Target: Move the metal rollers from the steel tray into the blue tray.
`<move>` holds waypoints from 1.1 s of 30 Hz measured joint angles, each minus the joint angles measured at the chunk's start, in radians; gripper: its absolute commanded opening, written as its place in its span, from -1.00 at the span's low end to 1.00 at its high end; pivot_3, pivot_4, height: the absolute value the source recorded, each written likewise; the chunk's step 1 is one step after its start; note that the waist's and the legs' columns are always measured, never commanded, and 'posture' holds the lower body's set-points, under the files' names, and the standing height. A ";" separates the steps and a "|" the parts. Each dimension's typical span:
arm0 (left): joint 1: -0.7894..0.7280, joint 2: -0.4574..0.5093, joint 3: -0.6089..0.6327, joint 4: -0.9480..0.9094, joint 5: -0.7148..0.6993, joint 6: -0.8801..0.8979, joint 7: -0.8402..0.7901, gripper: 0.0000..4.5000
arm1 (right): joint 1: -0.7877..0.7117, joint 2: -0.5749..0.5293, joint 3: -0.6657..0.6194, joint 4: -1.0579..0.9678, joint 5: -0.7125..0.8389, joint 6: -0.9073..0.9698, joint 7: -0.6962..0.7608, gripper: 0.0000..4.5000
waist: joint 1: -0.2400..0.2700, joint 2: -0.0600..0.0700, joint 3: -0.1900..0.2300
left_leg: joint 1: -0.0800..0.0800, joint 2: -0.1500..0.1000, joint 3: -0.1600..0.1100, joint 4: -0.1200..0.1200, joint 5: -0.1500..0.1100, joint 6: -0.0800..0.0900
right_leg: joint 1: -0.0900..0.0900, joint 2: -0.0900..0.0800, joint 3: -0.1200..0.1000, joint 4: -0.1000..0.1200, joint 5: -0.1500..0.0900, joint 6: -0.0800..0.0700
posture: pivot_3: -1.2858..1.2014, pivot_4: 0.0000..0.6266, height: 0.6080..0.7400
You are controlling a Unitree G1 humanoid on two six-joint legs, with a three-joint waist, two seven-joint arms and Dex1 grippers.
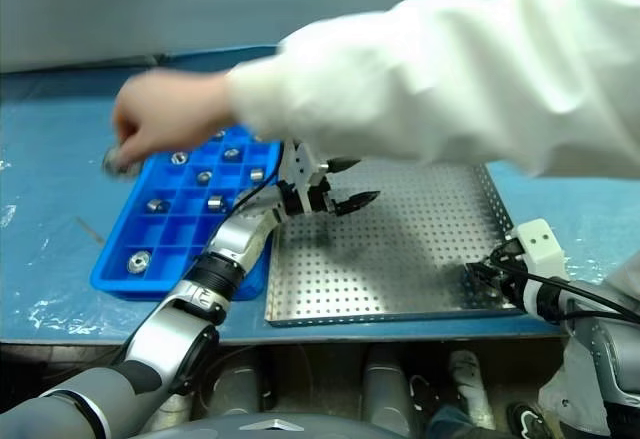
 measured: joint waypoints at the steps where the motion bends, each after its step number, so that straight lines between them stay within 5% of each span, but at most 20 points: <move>1: 0.000 0.000 0.000 0.000 0.001 -0.003 0.005 0.89 | -0.007 0.003 0.003 0.000 0.002 -0.006 0.001 -0.26 | 0.000 0.000 0.000 | 0.000 0.000 0.000 0.000 0.000 0.000 | 0.000 0.000 0.000 0.000 0.000 0.000 | -0.26 -0.52 1.00; 10: -0.089 0.023 0.141 0.106 0.019 -0.005 0.318 0.89 | -0.222 0.123 0.122 -0.076 0.100 -0.056 0.011 -0.26 | -0.001 0.000 0.000 | 0.001 0.001 0.000 0.001 0.001 -0.001 | -0.002 0.001 0.000 0.005 0.000 0.001 | -0.20 -0.52 1.00; 18: -0.077 0.083 0.228 0.115 0.032 -0.016 0.501 0.89 | -0.543 0.288 0.375 0.057 0.077 -0.117 0.012 -0.26 | 0.008 0.000 0.000 | -0.001 0.002 0.000 0.000 0.002 -0.002 | -0.004 0.001 -0.002 0.007 0.002 -0.002 | -0.11 -0.52 1.00; 24: 0.018 0.146 0.266 -0.006 0.026 0.005 0.548 0.89 | -0.729 0.448 0.512 0.235 0.004 -0.237 0.007 -0.26 | 0.037 0.000 0.000 | -0.001 0.002 0.000 -0.001 0.002 -0.003 | -0.004 0.001 -0.003 0.007 0.002 -0.003 | 0.00 -0.52 1.00; 33: 0.184 0.235 0.328 -0.266 0.016 0.099 0.608 0.89 | -0.789 0.517 0.626 0.444 -0.067 -0.359 0.114 -0.26 | 0.105 -0.001 0.000 | -0.001 0.002 -0.002 -0.001 0.003 -0.005 | -0.004 0.001 -0.004 0.008 0.002 -0.003 | 0.16 -0.52 1.00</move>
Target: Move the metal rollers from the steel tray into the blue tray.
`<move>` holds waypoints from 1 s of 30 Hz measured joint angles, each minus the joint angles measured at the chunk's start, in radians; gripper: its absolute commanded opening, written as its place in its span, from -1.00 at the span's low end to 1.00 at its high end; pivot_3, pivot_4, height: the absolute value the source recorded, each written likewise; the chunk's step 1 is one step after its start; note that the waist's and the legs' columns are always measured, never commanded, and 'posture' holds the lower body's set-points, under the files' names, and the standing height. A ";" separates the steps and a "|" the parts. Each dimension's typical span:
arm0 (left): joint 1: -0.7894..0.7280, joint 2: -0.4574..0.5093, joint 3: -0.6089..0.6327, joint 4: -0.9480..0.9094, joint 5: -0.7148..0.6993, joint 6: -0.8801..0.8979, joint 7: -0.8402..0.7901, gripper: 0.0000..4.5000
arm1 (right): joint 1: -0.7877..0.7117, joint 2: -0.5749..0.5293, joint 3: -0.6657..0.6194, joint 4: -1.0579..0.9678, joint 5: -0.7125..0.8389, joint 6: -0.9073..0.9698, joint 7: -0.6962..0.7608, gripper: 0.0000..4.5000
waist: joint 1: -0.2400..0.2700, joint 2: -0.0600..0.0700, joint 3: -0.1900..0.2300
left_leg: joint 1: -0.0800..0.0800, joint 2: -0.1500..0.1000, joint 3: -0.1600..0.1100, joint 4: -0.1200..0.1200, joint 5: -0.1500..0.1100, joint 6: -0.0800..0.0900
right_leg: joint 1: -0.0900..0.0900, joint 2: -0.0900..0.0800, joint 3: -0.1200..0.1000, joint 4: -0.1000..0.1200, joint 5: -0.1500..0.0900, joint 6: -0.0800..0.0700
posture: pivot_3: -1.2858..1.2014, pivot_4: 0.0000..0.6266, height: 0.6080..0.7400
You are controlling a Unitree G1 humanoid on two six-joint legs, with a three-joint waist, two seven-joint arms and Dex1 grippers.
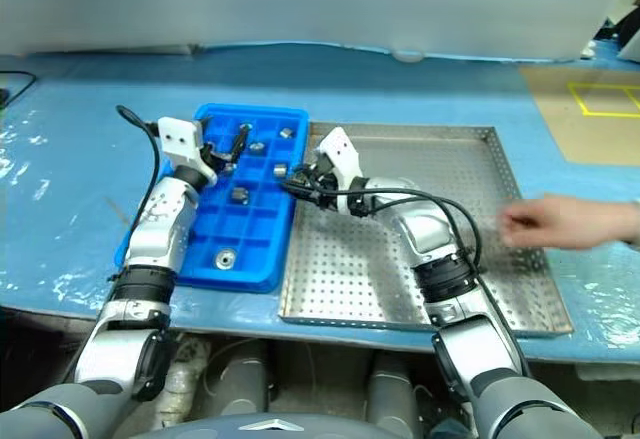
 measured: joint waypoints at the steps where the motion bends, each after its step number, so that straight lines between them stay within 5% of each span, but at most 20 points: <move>1: 0.019 0.004 0.002 -0.028 0.000 0.015 0.009 0.89 | -0.004 0.011 0.007 0.012 0.000 -0.005 0.017 -0.26 | 0.003 0.000 0.000 | 0.000 0.000 -0.001 0.000 0.000 -0.001 | 0.000 0.000 0.000 0.000 0.000 0.000 | 0.18 -0.52 1.00; 13: 0.232 0.016 0.019 -0.344 0.002 0.151 0.100 0.89 | -0.073 0.139 0.116 0.166 -0.066 -0.103 0.153 -0.26 | 0.039 0.000 0.000 | -0.002 0.001 -0.008 -0.003 0.003 -0.005 | -0.001 0.001 -0.006 0.002 0.000 0.000 | 0.31 -0.52 1.00; 30: 0.225 0.019 0.019 -0.353 0.003 0.179 0.110 0.89 | -0.087 0.106 0.099 0.234 -0.122 -0.144 0.195 -0.26 | 0.081 0.000 0.000 | -0.001 0.001 -0.012 -0.003 0.006 -0.010 | -0.005 0.001 -0.006 0.014 -0.002 -0.003 | 0.27 -0.52 1.00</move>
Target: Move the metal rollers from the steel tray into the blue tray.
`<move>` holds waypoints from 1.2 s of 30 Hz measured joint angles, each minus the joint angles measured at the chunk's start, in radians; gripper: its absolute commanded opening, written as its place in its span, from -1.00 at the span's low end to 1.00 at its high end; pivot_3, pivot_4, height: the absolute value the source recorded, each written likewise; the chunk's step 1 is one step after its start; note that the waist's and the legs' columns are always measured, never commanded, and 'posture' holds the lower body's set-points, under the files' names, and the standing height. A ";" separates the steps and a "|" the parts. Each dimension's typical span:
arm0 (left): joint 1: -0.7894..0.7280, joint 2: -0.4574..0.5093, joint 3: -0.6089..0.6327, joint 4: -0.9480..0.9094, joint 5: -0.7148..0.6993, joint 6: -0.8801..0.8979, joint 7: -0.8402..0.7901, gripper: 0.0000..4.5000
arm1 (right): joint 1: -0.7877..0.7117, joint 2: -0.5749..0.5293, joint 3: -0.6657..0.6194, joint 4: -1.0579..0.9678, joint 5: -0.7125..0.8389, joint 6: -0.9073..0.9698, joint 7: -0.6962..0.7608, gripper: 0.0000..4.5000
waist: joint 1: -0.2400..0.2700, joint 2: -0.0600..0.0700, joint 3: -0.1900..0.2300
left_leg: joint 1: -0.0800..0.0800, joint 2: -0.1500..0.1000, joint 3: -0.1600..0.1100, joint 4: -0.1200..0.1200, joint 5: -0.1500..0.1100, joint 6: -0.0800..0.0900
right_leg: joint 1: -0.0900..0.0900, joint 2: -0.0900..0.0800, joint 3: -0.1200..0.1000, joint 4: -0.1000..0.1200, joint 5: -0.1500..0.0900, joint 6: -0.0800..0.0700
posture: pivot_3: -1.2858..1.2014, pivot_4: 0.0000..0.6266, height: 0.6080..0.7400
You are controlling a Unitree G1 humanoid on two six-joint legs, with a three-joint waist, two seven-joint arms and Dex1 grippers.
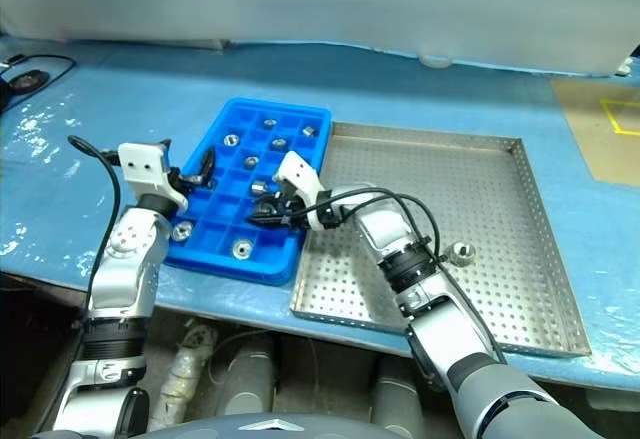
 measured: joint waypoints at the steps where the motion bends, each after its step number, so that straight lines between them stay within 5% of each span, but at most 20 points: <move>1: -0.001 0.000 -0.001 0.001 0.000 0.000 -0.001 0.89 | 0.000 -0.001 0.000 0.000 -0.003 0.000 -0.002 -0.26 | 0.000 0.000 0.000 | 0.000 0.000 0.000 0.000 0.000 0.000 | 0.000 0.000 0.000 0.000 0.000 0.000 | 0.27 -0.52 1.00; 6: -0.001 0.005 -0.004 0.004 0.003 0.000 -0.011 0.89 | 0.003 -0.017 0.000 0.000 -0.010 -0.008 0.003 -0.26 | 0.001 0.000 0.000 | 0.000 0.000 -0.001 0.000 0.000 0.000 | 0.000 0.000 0.000 0.000 -0.001 0.001 | 0.27 -0.52 1.00; 7: -0.001 0.005 -0.004 0.005 0.003 0.000 -0.011 0.89 | 0.004 -0.023 0.000 0.000 -0.013 -0.008 0.004 0.08 | 0.001 0.000 0.000 | 0.000 0.000 -0.002 0.000 0.000 0.000 | 0.000 0.000 -0.001 0.000 0.000 0.001 | 0.27 -0.52 1.00; 11: -0.004 0.005 -0.005 0.005 0.003 0.000 -0.014 0.89 | 0.012 -0.033 -0.001 0.008 -0.028 -0.025 -0.003 0.63 | 0.001 0.000 0.000 | 0.000 -0.001 -0.002 0.000 0.000 -0.001 | 0.000 0.000 -0.001 0.000 0.000 0.000 | 0.27 -0.52 1.00; 19: -0.047 -0.035 -0.063 0.007 -0.053 -0.001 -0.125 0.89 | 0.010 -0.055 -0.136 0.026 0.005 -0.031 -0.054 0.63 | 0.004 0.000 0.000 | -0.001 -0.001 -0.002 0.001 0.000 -0.001 | 0.001 0.000 -0.001 0.000 0.000 0.000 | 0.16 -0.52 1.00; 24: -0.126 -0.069 -0.149 0.072 -0.101 0.002 -0.282 0.89 | 0.006 -0.179 -0.274 0.025 0.018 -0.024 -0.139 0.63 | -0.008 0.000 0.000 | 0.000 -0.002 -0.001 0.002 0.001 -0.001 | 0.002 -0.001 0.001 0.001 0.000 0.000 | 0.02 -0.52 1.00; 36: -0.406 -0.233 -0.304 0.523 -0.119 -0.066 -0.631 0.89 | 0.293 -0.417 -0.598 -0.263 0.012 0.059 -0.425 0.63 | -0.131 0.000 0.000 | 0.003 -0.002 0.010 0.005 -0.002 0.004 | 0.001 0.000 0.011 -0.002 0.000 0.001 | -0.25 -0.52 1.00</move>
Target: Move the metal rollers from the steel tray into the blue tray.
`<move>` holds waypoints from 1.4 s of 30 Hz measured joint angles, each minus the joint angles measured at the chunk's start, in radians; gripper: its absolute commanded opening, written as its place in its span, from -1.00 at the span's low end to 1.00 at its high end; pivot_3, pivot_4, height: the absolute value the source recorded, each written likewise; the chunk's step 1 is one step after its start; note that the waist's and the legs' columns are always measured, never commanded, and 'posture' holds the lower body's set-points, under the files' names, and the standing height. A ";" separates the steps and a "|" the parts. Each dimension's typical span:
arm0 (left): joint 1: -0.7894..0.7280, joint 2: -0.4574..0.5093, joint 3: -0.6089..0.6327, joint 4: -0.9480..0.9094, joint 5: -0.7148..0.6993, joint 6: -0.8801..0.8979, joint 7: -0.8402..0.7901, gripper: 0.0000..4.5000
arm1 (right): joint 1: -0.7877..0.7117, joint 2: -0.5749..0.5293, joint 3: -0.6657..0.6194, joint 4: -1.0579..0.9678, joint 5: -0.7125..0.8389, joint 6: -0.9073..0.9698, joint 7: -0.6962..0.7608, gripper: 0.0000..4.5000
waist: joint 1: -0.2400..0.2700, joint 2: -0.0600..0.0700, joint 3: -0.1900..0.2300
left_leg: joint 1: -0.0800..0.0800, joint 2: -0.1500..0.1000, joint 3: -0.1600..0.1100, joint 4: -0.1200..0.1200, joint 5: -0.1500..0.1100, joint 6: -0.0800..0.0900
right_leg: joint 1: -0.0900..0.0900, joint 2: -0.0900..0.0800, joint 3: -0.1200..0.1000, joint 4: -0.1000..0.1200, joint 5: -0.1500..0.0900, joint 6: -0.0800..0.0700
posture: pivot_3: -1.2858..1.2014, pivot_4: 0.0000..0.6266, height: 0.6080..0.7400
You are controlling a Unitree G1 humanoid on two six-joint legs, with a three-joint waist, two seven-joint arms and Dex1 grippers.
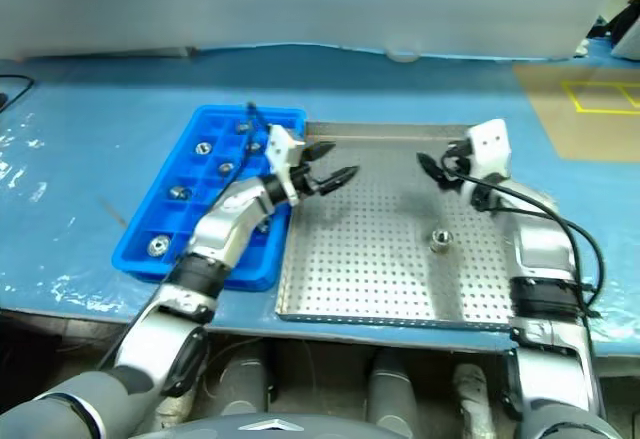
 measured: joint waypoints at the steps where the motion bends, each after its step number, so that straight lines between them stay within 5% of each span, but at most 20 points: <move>1: -0.017 -0.017 -0.011 0.043 0.007 -0.012 -0.022 0.89 | 0.023 -0.010 -0.022 -0.035 0.003 0.012 -0.014 0.63 | -0.010 0.000 0.000 | 0.001 0.000 0.001 0.000 0.000 0.000 | 0.000 0.000 0.000 0.000 0.000 0.000 | -0.25 -0.52 1.00; 11: -0.182 -0.157 -0.059 0.349 0.062 -0.099 -0.207 0.89 | 0.236 -0.015 -0.107 -0.282 0.041 0.137 -0.114 0.63 | -0.076 0.000 0.000 | 0.002 0.000 0.004 0.001 -0.002 0.003 | 0.000 0.000 0.003 -0.004 -0.004 0.009 | -0.37 -0.52 1.00; 21: -0.218 -0.168 -0.122 0.537 0.179 -0.205 -0.207 0.89 | 0.276 -0.015 -0.117 -0.305 0.048 0.154 -0.148 0.63 | -0.100 0.002 -0.001 | -0.002 0.000 0.005 0.001 -0.006 0.010 | 0.003 -0.001 0.002 -0.016 0.002 0.004 | -0.38 -0.52 1.00; 42: -0.252 -0.175 -0.111 0.615 0.197 -0.265 -0.169 0.89 | 0.324 -0.020 -0.116 -0.335 0.046 0.153 -0.170 0.63 | -0.115 0.002 -0.001 | -0.002 0.000 0.006 0.003 -0.008 0.012 | 0.004 -0.001 0.002 -0.017 0.002 0.004 | -0.41 -0.52 1.00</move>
